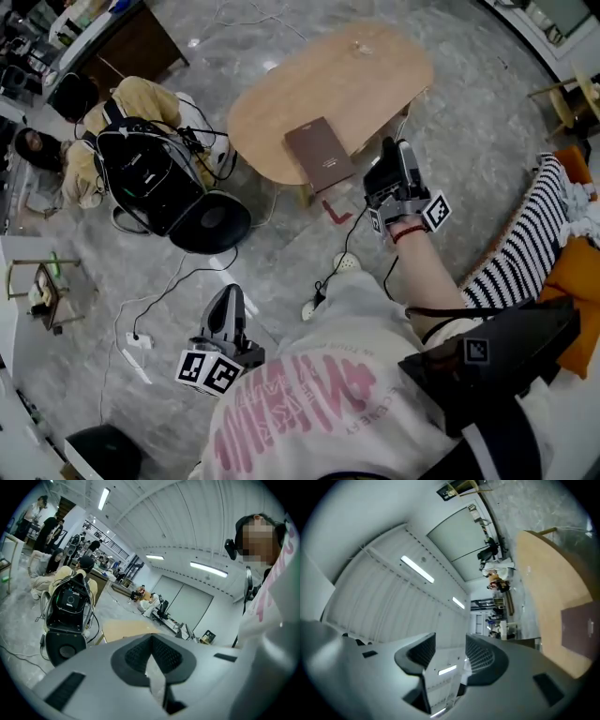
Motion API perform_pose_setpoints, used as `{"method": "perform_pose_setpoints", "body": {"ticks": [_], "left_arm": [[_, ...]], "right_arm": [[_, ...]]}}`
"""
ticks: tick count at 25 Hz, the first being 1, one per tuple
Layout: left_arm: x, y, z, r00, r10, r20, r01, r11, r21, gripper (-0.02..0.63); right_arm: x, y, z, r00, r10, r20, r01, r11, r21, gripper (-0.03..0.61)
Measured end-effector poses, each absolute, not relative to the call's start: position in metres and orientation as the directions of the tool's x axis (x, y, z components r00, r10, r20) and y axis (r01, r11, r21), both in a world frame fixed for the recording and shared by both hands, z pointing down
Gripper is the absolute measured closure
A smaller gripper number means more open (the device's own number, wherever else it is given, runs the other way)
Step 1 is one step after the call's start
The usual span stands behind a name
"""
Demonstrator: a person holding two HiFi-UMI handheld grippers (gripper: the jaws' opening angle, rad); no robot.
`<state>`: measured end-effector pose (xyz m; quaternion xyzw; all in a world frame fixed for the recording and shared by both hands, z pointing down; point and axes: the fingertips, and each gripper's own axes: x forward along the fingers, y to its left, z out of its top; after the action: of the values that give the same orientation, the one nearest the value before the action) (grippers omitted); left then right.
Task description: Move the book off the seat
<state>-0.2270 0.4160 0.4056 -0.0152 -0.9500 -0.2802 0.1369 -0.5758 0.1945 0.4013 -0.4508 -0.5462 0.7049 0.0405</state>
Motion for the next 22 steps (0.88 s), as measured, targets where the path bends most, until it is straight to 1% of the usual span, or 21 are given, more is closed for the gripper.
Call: {"method": "perform_pose_setpoints", "body": {"ticks": [1,2,3,7,11,12,14,17,20,22], "left_arm": [[-0.222,0.416,0.404,-0.965,-0.059,0.255,0.087,0.847,0.524,0.606],[-0.218,0.415,0.403,-0.968,-0.07,0.241,0.067,0.852,0.52,0.606],[-0.215,0.415,0.403,-0.971,-0.081,0.225,0.048,0.856,0.515,0.606],[-0.219,0.414,0.393,-0.979,-0.131,0.156,-0.036,0.866,0.499,0.606],[-0.227,0.413,0.373,-0.979,-0.183,0.091,-0.119,0.871,0.477,0.605],[-0.228,0.412,0.367,-0.978,-0.193,0.075,-0.137,0.873,0.467,0.606],[-0.231,0.413,0.351,-0.977,-0.21,0.04,-0.17,0.879,0.444,0.606],[-0.237,0.415,0.324,-0.974,-0.225,-0.015,-0.213,0.894,0.395,0.606],[-0.24,0.417,0.308,-0.973,-0.225,-0.051,-0.228,0.906,0.357,0.606],[-0.24,0.416,0.304,-0.973,-0.223,-0.062,-0.231,0.907,0.351,0.606]], "right_arm": [[-0.567,0.187,0.381,-0.566,0.524,-0.636,0.484,-0.413,-0.771,0.386],[-0.558,0.181,0.361,-0.537,0.502,-0.678,0.531,-0.423,-0.734,0.437],[-0.549,0.175,0.342,-0.504,0.486,-0.714,0.576,-0.428,-0.697,0.451],[-0.519,0.166,0.274,-0.405,0.469,-0.785,0.706,-0.386,-0.594,0.459],[-0.475,0.173,0.226,-0.288,0.503,-0.815,0.754,-0.406,-0.517,0.459],[-0.461,0.176,0.218,-0.255,0.526,-0.811,0.762,-0.407,-0.504,0.46],[-0.436,0.184,0.208,-0.209,0.596,-0.775,0.786,-0.368,-0.496,0.493],[-0.408,0.194,0.21,-0.192,0.706,-0.682,0.813,-0.275,-0.514,0.541],[-0.395,0.198,0.226,-0.202,0.792,-0.577,0.822,-0.183,-0.539,0.548],[-0.392,0.195,0.237,-0.218,0.815,-0.537,0.815,-0.151,-0.56,0.55]]}}
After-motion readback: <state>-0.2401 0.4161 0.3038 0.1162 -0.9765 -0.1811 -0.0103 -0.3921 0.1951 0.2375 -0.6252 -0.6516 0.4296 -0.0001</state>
